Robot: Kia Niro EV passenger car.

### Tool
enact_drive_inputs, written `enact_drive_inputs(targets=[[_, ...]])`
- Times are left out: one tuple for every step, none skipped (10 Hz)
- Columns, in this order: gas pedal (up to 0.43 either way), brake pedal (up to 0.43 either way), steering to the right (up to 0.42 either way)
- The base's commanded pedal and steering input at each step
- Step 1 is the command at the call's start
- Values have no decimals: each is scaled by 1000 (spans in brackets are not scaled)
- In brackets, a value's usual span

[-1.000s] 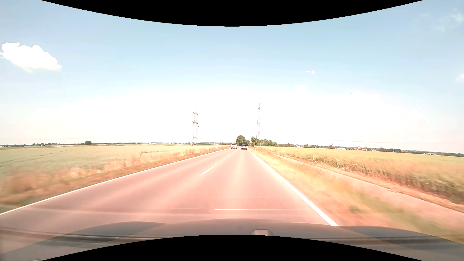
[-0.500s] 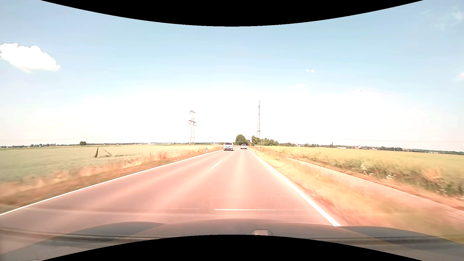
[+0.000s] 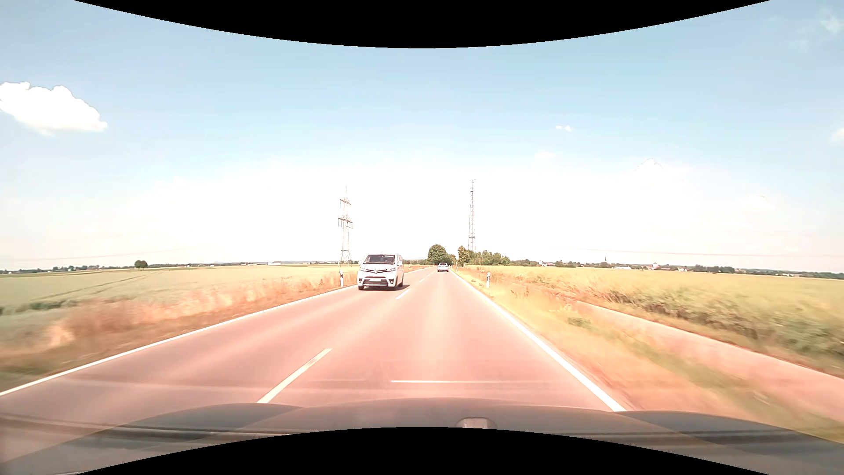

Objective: Follow the waypoints while adhering to traffic rules and regulations

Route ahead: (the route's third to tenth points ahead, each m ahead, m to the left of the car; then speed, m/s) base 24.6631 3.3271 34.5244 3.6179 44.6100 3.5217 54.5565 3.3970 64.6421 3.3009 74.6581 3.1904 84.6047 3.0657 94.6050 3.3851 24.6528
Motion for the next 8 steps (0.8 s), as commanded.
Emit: enact_drive_inputs(targets=[[240, 0, 0], [240, 0, 0], [240, 0, -1], [240, 0, -1], [240, 0, -1], [240, 0, -1], [240, 0, -1], [240, 0, -1]])
